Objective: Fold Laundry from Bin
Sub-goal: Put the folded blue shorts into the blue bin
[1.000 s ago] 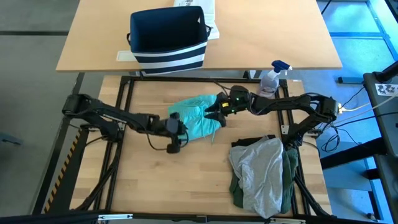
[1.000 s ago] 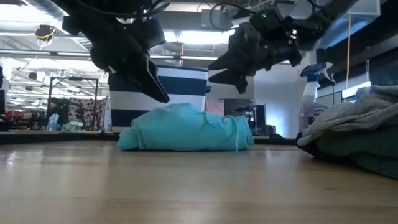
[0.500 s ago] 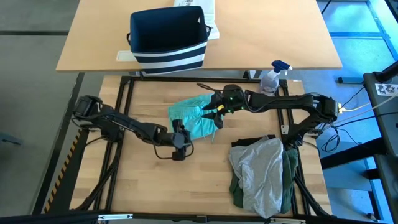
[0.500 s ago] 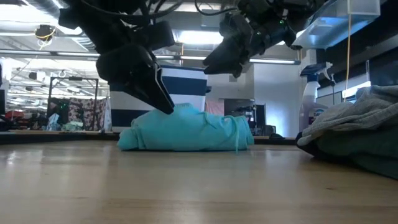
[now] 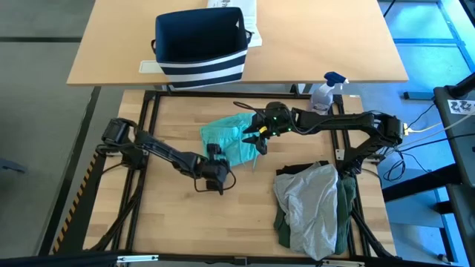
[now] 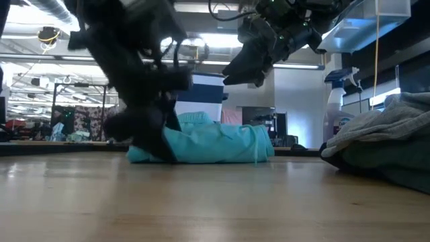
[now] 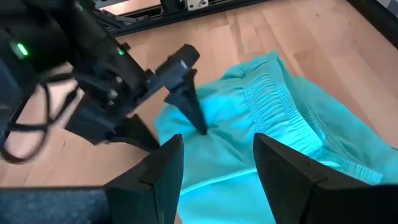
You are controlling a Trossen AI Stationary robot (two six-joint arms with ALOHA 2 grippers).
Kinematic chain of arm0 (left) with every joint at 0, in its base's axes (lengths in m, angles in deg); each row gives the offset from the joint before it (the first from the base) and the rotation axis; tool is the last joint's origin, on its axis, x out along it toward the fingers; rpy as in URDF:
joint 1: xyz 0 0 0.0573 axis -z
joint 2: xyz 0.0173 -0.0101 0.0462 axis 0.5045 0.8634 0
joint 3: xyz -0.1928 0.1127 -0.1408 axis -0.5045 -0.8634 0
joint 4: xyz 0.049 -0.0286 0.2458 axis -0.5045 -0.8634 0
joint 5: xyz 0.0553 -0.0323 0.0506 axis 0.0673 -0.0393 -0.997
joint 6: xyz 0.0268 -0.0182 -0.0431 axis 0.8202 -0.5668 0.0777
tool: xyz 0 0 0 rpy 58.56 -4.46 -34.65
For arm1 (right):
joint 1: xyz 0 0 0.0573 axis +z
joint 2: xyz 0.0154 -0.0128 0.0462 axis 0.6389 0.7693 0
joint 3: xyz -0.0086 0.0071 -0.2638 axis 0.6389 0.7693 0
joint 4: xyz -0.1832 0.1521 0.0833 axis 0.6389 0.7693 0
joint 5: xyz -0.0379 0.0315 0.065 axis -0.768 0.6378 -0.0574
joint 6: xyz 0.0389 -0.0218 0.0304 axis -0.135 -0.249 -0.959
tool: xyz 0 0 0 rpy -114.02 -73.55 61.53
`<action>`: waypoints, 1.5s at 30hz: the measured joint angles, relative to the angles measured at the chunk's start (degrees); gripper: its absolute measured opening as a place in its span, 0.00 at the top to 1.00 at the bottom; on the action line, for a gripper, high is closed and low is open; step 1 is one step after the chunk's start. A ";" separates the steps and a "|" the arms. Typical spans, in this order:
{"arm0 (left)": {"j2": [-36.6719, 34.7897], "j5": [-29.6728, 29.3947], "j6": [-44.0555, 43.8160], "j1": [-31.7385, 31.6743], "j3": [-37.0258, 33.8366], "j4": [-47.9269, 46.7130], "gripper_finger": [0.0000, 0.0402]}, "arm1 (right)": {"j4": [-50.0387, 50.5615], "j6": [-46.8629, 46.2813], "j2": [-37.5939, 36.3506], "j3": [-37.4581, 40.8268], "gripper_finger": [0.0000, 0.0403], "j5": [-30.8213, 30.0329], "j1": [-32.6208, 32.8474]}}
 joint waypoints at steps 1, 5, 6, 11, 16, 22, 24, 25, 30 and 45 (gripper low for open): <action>1.11 -2.04 0.55 0.07 0.00 -0.01 0.02 | 0.02 0.00 0.00 0.00 0.52 0.00 0.00; 3.54 -8.30 0.39 -1.03 0.20 1.26 0.01 | 1.09 -0.11 0.00 0.00 0.52 0.00 0.00; 3.85 -9.23 0.29 -1.34 0.17 1.68 0.01 | 1.54 -0.11 0.00 0.00 0.52 0.02 0.00; 4.18 -13.18 0.64 -3.29 -0.03 3.47 0.01 | 4.49 -0.12 0.00 0.00 0.52 0.01 0.00; 4.71 -13.96 -0.80 -6.06 -0.09 5.36 0.03 | 5.55 -0.09 0.00 0.00 0.52 1.37 0.00; 4.71 -11.71 -4.30 -9.39 -0.11 5.88 0.30 | 6.23 0.56 -2.00 0.09 0.52 4.50 -0.07; 4.71 -8.41 -5.74 -10.47 -0.11 5.99 0.46 | 6.36 1.12 -3.29 0.08 0.52 3.51 -0.11; 4.71 -6.52 -6.44 -10.97 -0.11 6.03 0.55 | 6.48 1.65 -3.93 0.07 0.52 3.06 -0.11; 4.66 -1.33 -9.96 -12.56 -0.11 7.88 0.95 | 7.32 5.65 -6.26 0.05 0.52 -0.11 -0.11; -5.85 6.48 -10.30 -13.88 -0.09 7.18 0.97 | 18.77 30.12 -5.51 0.02 0.41 -11.40 0.58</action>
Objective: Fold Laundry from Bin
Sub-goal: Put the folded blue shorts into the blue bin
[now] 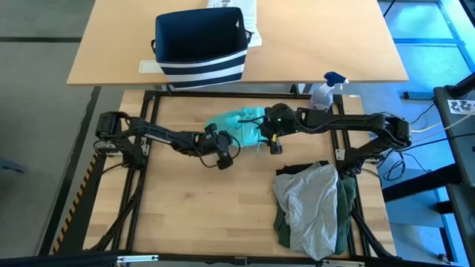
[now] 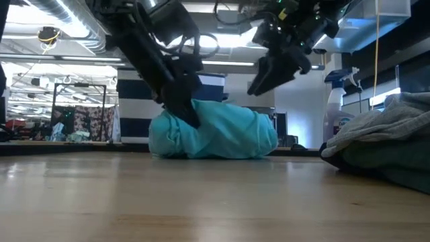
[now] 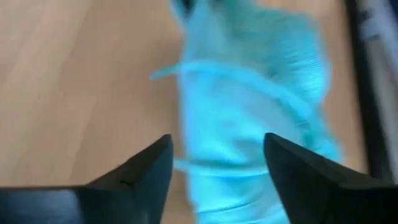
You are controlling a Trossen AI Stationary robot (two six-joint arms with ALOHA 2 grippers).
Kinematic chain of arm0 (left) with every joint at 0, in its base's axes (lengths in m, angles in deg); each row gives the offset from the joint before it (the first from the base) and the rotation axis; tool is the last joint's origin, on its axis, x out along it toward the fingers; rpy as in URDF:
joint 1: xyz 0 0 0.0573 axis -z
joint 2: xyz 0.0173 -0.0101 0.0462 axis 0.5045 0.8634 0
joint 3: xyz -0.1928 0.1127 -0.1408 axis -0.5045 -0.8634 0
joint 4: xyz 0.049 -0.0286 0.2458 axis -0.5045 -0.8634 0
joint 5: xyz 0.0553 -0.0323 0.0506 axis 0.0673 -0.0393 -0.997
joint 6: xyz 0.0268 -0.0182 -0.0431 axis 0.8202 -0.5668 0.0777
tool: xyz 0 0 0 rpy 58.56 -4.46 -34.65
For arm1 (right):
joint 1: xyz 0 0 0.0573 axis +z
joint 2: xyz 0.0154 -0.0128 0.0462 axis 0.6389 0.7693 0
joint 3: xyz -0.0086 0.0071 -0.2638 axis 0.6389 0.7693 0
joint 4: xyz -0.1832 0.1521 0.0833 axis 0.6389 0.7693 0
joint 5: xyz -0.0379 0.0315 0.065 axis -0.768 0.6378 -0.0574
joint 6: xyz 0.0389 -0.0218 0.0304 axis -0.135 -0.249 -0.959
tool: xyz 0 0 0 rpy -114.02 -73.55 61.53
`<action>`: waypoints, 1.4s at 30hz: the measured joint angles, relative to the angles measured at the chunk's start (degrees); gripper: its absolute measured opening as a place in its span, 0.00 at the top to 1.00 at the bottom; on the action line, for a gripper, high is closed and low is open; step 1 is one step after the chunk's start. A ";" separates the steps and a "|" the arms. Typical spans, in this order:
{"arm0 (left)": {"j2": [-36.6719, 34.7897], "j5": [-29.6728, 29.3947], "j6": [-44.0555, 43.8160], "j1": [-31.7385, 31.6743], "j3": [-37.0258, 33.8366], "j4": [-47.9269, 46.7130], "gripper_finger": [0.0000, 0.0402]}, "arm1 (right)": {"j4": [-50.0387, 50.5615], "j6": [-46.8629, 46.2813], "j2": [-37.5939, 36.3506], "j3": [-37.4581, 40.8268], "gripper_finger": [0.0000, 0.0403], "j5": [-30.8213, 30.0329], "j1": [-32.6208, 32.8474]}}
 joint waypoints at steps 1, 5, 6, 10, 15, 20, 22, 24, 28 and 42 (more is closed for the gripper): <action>-0.70 0.55 -0.31 -0.36 0.00 -0.73 0.97 | 0.65 0.08 0.57 0.00 0.37 0.67 0.27; -2.39 3.03 -1.15 -1.57 0.00 -3.04 0.98 | -1.90 0.39 3.00 0.04 0.19 0.84 2.00; -2.54 3.47 -1.15 -1.74 0.00 -3.14 0.98 | -2.93 0.38 3.77 0.04 0.14 0.82 2.69; -2.89 5.76 -1.75 -2.22 0.00 -3.14 0.98 | -6.74 0.84 8.56 0.02 0.02 -5.63 5.25; -2.89 8.26 -3.00 -1.92 0.24 -3.36 0.98 | -11.13 1.09 14.49 0.01 0.06 -17.60 5.80; -2.89 9.48 -2.81 -1.01 2.04 -3.44 0.98 | -13.26 0.89 17.17 0.00 0.07 -19.05 5.05; -2.89 10.40 -2.69 -0.85 3.00 -3.78 0.98 | -13.38 0.95 17.91 0.00 0.09 -19.82 5.02; -2.89 10.52 -2.61 -0.75 4.08 -5.13 0.98 | -12.88 1.76 17.93 0.04 0.15 -20.40 5.04; -2.89 11.06 -1.32 -0.61 5.75 -10.25 0.98 | -12.43 1.88 17.09 0.04 0.44 -20.60 5.04; -11.20 8.62 6.28 -2.80 17.92 -31.49 0.98 | -4.88 3.38 5.10 -9.21 0.97 -18.61 3.80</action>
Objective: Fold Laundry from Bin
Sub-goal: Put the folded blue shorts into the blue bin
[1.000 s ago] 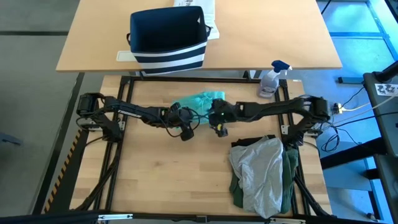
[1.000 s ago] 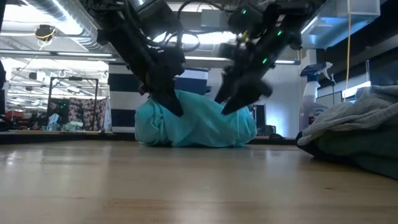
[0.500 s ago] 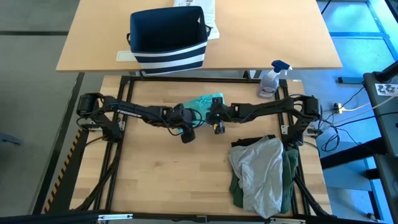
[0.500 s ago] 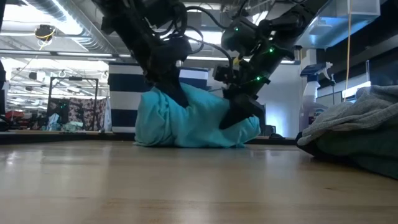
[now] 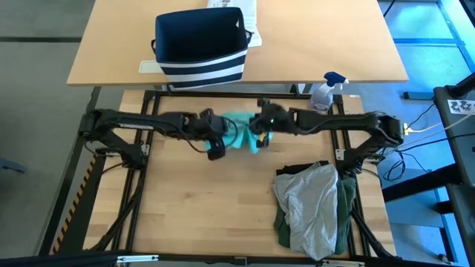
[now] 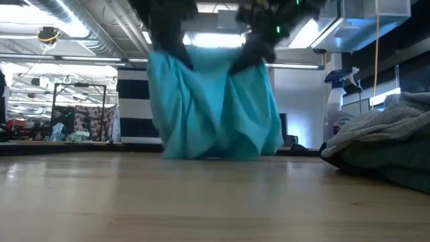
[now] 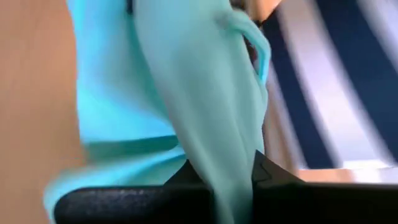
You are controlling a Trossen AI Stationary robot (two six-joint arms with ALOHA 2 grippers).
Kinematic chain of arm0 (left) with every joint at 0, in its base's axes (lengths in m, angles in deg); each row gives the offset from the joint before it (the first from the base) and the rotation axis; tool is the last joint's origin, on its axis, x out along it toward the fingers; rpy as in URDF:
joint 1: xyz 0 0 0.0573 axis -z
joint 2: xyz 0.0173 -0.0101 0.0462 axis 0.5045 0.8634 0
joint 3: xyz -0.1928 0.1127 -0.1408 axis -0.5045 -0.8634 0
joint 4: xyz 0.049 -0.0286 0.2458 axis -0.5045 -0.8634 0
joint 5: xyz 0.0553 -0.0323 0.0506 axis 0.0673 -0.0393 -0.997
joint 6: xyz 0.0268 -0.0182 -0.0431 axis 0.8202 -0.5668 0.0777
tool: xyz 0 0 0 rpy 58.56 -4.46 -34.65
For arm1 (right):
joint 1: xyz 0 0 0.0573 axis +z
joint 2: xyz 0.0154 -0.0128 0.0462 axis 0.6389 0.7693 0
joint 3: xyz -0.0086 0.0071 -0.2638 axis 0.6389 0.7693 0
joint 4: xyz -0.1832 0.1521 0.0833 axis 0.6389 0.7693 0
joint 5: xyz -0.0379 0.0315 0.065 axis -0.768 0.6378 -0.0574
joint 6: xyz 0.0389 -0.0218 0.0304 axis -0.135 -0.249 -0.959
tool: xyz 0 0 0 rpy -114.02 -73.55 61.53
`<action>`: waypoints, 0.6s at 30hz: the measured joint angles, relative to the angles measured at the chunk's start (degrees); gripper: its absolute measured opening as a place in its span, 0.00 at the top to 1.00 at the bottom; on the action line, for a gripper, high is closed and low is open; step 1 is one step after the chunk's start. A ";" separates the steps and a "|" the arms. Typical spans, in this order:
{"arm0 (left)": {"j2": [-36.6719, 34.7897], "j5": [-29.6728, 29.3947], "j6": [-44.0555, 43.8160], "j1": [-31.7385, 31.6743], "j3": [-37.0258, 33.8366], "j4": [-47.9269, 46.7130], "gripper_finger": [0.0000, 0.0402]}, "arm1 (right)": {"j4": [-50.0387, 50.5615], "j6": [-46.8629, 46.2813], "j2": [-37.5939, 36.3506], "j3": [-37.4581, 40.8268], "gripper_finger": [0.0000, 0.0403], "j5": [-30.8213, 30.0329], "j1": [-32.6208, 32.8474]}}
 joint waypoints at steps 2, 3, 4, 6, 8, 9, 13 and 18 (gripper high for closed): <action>-2.26 -1.71 1.15 -1.48 2.72 -2.72 0.98 | 2.85 0.96 -0.33 -4.66 0.97 0.01 -0.71; -3.29 -2.62 1.89 -2.24 4.24 -4.36 0.98 | 3.55 1.35 -0.33 -7.09 0.97 0.03 -0.84; -4.23 -3.44 2.92 -3.14 5.84 -5.66 0.98 | 4.36 1.88 -0.33 -9.45 0.97 0.03 -1.37; -5.59 -4.86 5.14 -4.98 9.32 -7.66 0.98 | 4.91 3.22 0.17 -13.91 0.97 0.05 -2.36; -6.54 -6.08 7.87 -7.02 12.76 -9.56 0.98 | 5.36 4.16 0.63 -17.78 0.97 0.32 -3.85; -6.57 -6.58 9.42 -8.08 14.63 -10.24 0.98 | 5.65 4.48 1.15 -19.53 0.97 0.49 -4.59; -6.53 -7.03 16.23 -12.57 21.46 -11.84 0.98 | 6.38 4.64 3.42 -27.06 0.97 1.10 -7.78; -6.47 -7.45 23.50 -18.06 26.72 -11.87 0.98 | 5.30 4.63 8.05 -35.94 0.97 1.90 -11.03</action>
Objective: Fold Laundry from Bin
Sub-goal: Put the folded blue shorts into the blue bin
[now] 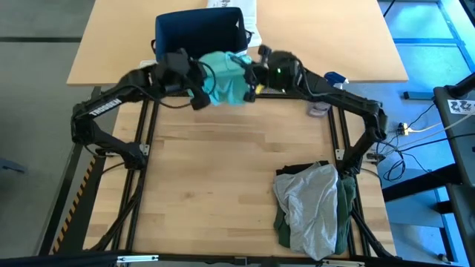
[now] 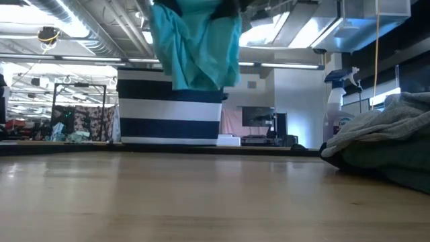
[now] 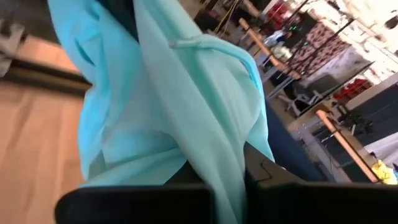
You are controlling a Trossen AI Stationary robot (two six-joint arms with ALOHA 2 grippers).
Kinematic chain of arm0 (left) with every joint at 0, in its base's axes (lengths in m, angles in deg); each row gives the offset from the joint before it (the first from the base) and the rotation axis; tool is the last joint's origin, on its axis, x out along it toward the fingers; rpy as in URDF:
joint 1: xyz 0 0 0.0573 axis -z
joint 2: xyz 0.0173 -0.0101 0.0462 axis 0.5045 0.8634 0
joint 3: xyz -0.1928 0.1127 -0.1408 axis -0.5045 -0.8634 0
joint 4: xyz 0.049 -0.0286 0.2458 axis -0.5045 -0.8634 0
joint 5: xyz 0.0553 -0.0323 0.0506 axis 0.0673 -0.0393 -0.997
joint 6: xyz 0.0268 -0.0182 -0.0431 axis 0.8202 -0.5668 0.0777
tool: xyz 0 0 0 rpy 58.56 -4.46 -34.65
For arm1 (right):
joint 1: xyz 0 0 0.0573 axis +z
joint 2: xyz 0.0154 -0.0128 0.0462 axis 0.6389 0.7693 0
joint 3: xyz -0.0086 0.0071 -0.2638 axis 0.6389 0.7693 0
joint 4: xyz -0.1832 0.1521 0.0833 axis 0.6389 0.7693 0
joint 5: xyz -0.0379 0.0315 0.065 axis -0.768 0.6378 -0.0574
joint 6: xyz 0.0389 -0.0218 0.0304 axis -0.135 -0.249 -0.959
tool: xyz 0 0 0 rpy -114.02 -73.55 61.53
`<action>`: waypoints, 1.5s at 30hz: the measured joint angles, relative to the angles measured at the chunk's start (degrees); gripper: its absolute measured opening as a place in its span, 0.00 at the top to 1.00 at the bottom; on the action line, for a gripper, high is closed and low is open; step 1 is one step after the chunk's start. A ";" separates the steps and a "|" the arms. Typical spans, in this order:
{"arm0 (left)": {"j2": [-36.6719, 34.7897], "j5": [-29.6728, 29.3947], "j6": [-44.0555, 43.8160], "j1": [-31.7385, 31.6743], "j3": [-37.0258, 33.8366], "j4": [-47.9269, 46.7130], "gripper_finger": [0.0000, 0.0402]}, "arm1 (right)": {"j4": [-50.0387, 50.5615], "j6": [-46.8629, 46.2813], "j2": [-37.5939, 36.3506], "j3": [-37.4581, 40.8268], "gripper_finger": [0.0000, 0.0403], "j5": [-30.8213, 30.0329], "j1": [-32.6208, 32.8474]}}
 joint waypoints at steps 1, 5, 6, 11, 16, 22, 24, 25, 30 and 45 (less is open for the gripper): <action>0.00 -0.02 1.24 -1.12 0.88 0.01 0.98 | -0.23 0.03 1.23 -2.06 0.97 0.66 -0.86; 0.00 -0.18 7.47 -6.00 3.31 2.90 0.98 | -0.72 -0.01 7.20 -11.58 0.97 3.99 -4.27; 0.00 -0.46 9.10 -7.25 3.50 4.20 0.98 | -0.72 -0.01 8.84 -14.13 0.97 5.09 -5.21; 0.84 -1.64 15.47 -13.45 3.82 13.12 0.98 | -0.83 1.43 17.84 -27.65 0.97 10.43 -10.44; 4.00 -1.86 23.12 -18.74 3.82 24.16 0.98 | -10.26 5.09 21.98 -28.72 0.97 13.46 -15.17; 8.66 -1.75 28.44 -21.43 3.82 32.67 0.98 | -11.64 5.68 23.97 -28.81 0.97 13.87 -17.88; 9.58 -2.99 32.18 -21.43 3.82 37.19 0.98 | -13.54 5.72 23.97 -28.82 0.97 12.90 -17.91; 9.94 -3.16 34.11 -21.43 3.82 40.03 0.98 | -14.81 5.75 23.97 -29.19 0.97 12.56 -17.91; 10.60 -1.78 44.84 -21.32 3.82 52.34 0.98 | -22.06 5.78 23.97 -30.92 0.97 12.37 -17.91; 16.40 -0.31 40.86 -29.19 3.86 42.62 0.98 | -20.09 7.21 32.39 -31.02 0.97 11.97 -18.66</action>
